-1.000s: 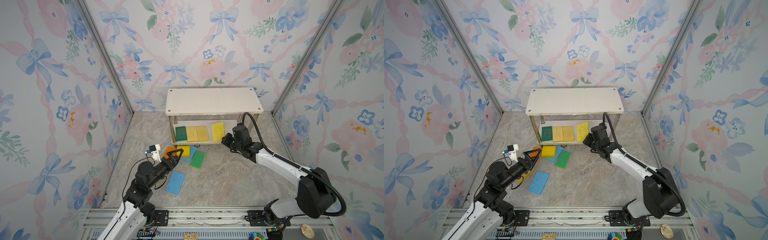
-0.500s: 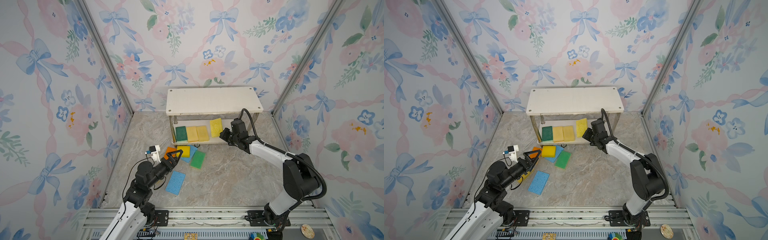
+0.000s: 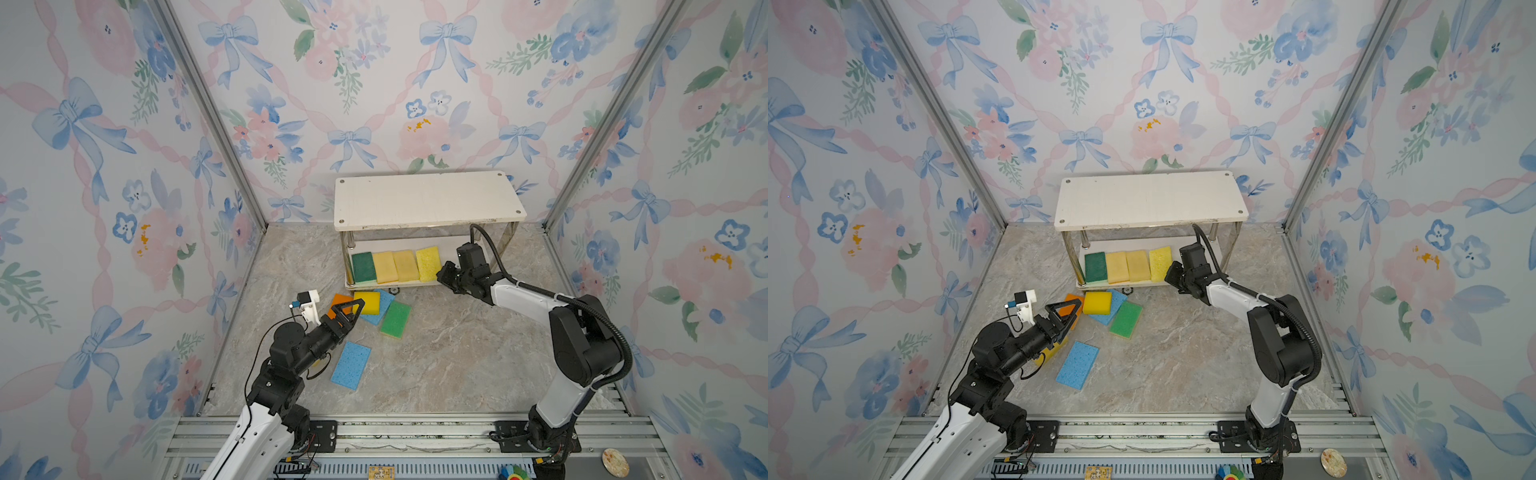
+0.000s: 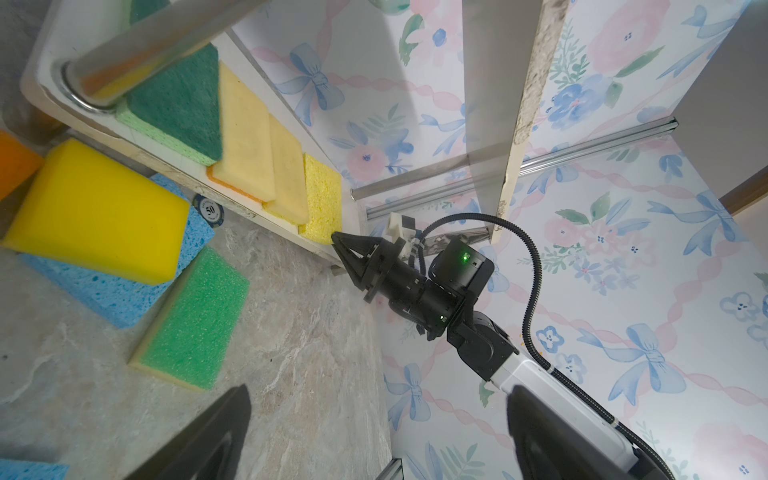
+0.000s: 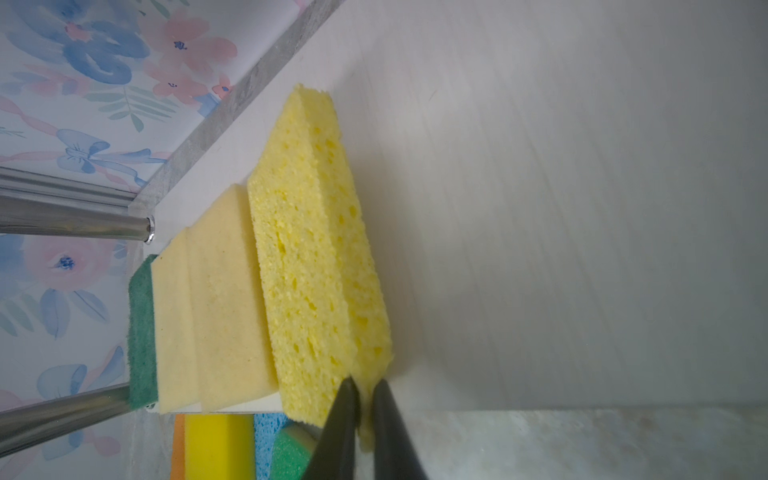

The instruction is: Place and organize the cleaning sponges onto the shelf

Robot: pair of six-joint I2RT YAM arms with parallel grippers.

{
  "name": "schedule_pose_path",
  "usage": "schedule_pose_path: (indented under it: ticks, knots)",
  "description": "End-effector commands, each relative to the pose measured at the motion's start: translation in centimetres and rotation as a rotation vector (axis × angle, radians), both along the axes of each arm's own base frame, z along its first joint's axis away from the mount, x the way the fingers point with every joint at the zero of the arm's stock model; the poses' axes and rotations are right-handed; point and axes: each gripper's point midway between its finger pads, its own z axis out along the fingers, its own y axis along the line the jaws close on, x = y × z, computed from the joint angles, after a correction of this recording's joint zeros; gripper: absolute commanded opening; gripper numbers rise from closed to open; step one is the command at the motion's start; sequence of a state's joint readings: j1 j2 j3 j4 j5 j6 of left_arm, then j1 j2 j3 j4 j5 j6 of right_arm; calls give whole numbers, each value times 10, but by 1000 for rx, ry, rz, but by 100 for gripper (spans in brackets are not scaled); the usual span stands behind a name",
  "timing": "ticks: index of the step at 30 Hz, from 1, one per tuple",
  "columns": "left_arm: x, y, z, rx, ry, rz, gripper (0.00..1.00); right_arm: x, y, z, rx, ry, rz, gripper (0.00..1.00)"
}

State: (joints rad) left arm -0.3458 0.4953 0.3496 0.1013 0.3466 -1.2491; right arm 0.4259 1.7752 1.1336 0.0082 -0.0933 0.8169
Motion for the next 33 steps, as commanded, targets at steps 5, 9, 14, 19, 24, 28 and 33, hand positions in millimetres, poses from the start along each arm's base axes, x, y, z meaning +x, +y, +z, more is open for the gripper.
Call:
schedule_pose_path:
  ticks: [5,9,14,19,24,28,33]
  knots:
    - [-3,0,-7,11,11,-16,98,3,-5,6,28,-29,-34,64]
    - [-4,1,-9,11,13,-11,98,-18,-9,14,26,-33,-54,66]
    - [-4,2,-12,10,17,-8,98,-45,1,14,195,-23,-74,68]
    - [-4,2,-14,15,19,-8,98,-43,18,18,367,-43,-52,69]
    - [-6,2,-13,11,19,-10,98,-28,22,7,405,-36,-58,68]
    - [-7,4,-14,16,20,-9,98,-20,23,2,397,-26,-62,67]
    - [-8,5,-19,18,28,-5,98,-12,24,3,370,-27,-58,67]
